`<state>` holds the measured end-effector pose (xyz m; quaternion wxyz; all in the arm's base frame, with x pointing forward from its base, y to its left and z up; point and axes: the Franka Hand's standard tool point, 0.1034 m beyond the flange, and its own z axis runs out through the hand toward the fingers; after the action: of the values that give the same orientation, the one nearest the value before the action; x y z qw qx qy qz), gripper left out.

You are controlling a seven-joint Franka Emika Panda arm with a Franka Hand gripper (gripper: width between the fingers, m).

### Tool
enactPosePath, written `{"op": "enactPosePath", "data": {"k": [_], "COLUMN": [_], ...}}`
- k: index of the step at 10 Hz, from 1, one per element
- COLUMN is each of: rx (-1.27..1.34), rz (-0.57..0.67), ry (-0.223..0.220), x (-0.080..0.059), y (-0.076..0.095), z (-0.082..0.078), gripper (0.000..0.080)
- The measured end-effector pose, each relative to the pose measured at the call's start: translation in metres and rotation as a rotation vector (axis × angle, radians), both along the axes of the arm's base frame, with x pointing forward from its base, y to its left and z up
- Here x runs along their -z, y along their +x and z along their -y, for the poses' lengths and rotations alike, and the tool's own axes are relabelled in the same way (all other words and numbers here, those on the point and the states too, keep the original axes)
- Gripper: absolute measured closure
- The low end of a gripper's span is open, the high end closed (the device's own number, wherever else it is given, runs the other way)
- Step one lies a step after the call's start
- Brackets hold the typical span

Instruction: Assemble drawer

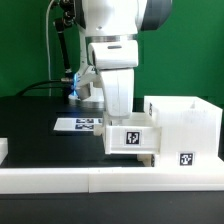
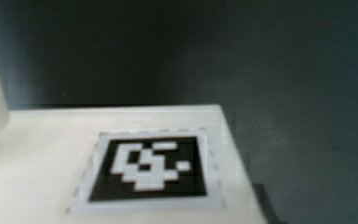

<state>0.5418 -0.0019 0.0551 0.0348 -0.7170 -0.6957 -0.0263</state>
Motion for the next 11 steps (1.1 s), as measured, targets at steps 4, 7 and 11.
{"op": "enactPosePath", "data": {"k": [4, 7, 11], "rx": [-0.015, -0.022, -0.02], "rz": [0.024, 0.027, 0.026], "ry": [0.005, 0.005, 0.005], "x": [-0.002, -0.001, -0.001], "y": [0.004, 0.005, 0.005], "z": [-0.011, -0.016, -0.015], "gripper": [0.0758, 0.0758, 0.0758]}}
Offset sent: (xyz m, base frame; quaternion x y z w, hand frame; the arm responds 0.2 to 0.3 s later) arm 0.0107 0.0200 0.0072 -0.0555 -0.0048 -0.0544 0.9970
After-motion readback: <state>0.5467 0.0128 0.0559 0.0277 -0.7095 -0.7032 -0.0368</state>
